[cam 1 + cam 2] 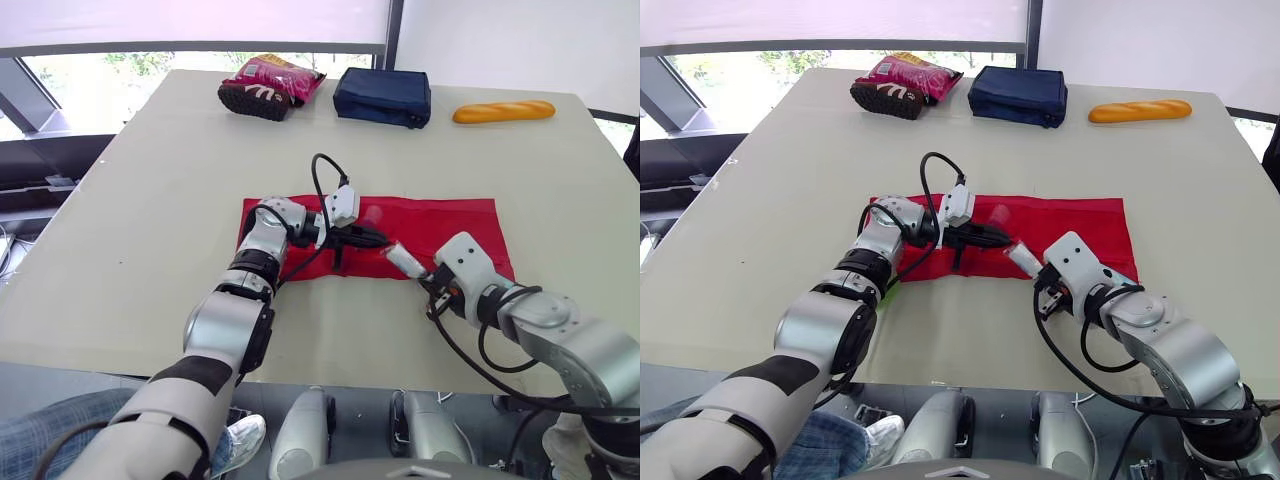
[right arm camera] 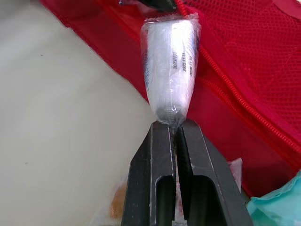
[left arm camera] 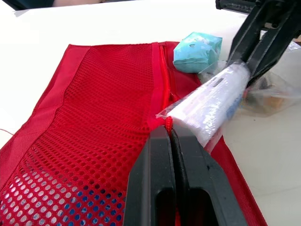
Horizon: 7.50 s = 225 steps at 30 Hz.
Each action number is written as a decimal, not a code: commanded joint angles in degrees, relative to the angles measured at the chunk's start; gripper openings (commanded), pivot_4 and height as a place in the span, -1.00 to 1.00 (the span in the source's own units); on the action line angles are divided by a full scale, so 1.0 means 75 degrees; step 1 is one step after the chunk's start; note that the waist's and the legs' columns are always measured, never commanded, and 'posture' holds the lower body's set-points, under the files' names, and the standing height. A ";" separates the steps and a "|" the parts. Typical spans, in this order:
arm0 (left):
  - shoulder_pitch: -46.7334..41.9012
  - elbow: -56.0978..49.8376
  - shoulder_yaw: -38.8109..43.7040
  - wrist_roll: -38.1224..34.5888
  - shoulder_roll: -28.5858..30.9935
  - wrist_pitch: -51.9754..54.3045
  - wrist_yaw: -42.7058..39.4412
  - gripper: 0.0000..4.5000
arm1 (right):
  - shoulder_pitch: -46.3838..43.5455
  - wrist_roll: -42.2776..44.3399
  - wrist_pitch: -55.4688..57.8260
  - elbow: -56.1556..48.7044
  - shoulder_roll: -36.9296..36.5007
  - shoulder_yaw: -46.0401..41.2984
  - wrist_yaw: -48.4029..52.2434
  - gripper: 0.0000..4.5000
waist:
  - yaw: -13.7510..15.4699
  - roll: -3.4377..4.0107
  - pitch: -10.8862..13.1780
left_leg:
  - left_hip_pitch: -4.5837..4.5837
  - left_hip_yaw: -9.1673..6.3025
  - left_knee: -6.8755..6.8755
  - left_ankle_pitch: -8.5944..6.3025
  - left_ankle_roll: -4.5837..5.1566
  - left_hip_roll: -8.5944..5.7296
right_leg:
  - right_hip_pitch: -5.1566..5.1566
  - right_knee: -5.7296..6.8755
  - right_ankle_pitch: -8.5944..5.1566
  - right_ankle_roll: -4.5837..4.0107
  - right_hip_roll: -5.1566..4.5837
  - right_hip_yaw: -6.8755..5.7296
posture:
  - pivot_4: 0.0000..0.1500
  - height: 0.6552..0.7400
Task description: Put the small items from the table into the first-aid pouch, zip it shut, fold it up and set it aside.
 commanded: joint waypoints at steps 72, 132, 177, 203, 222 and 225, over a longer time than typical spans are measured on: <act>0.0244 -0.0447 0.0066 -0.0196 -0.0129 -0.0109 0.0469 -1.00 | 0.0081 -0.0453 -0.2427 0.0325 0.1006 0.0001 0.0939 0.60 | -0.0171 0.0003 0.0001 | -0.0004 -0.0003 -0.0002 0.0000 0.0000 0.0000 | -0.0010 0.0005 -0.0001 0.0001 0.0000 0.0005 | 1.00 0.44; 0.0663 -0.1854 -0.0343 -0.0226 0.0104 0.0731 0.0924 -1.00 | 0.4105 -0.0157 -0.7434 0.0583 -0.2289 -0.2652 0.4569 0.99 | 0.0033 0.0017 0.0001 | 0.0095 0.0016 -0.0031 -0.0007 0.0004 0.0010 | 0.0093 -0.0074 -0.0028 0.0040 0.0004 0.0013 | 1.00 0.44; 0.0828 -0.2015 -0.0445 -0.0211 -0.0197 0.0616 0.1202 -1.00 | 0.1335 -0.0503 -0.6018 0.1453 -0.2907 -0.0684 0.6290 -0.38 | 0.0023 0.0021 0.0008 | 0.0096 0.0005 -0.0023 -0.0006 0.0004 0.0006 | 0.0094 -0.0051 -0.0008 0.0013 0.0002 0.0012 | 1.00 0.44; 0.0803 -0.2029 -0.0420 -0.0237 -0.0223 0.0582 0.1177 -1.00 | 0.1613 -0.0926 -0.5643 0.1440 -0.1592 -0.0175 0.4599 -0.57 | 0.0024 0.0019 0.0007 | 0.0094 0.0005 -0.0023 -0.0006 0.0005 0.0001 | 0.0093 -0.0050 -0.0012 0.0019 0.0003 0.0013 | 1.00 0.44; 0.0750 -0.2013 -0.0398 -0.0341 -0.0445 0.0589 0.1082 -1.00 | 0.0207 -0.0850 -0.0874 0.1008 0.0886 -0.0698 0.0486 -0.57 | 0.0015 0.0021 0.0006 | 0.0088 0.0003 -0.0023 -0.0006 0.0005 0.0001 | 0.0086 -0.0044 -0.0008 0.0011 0.0003 0.0013 | 1.00 0.44; 0.0778 -0.2044 -0.0408 -0.0360 -0.0478 0.0598 0.1084 -1.00 | 0.0042 -0.0970 -0.0716 0.1187 0.1363 -0.0977 -0.0035 -0.57 | 0.0015 0.0021 0.0006 | 0.0088 0.0002 -0.0023 -0.0006 0.0005 0.0001 | 0.0086 -0.0044 -0.0008 0.0011 0.0003 0.0013 | 1.00 0.44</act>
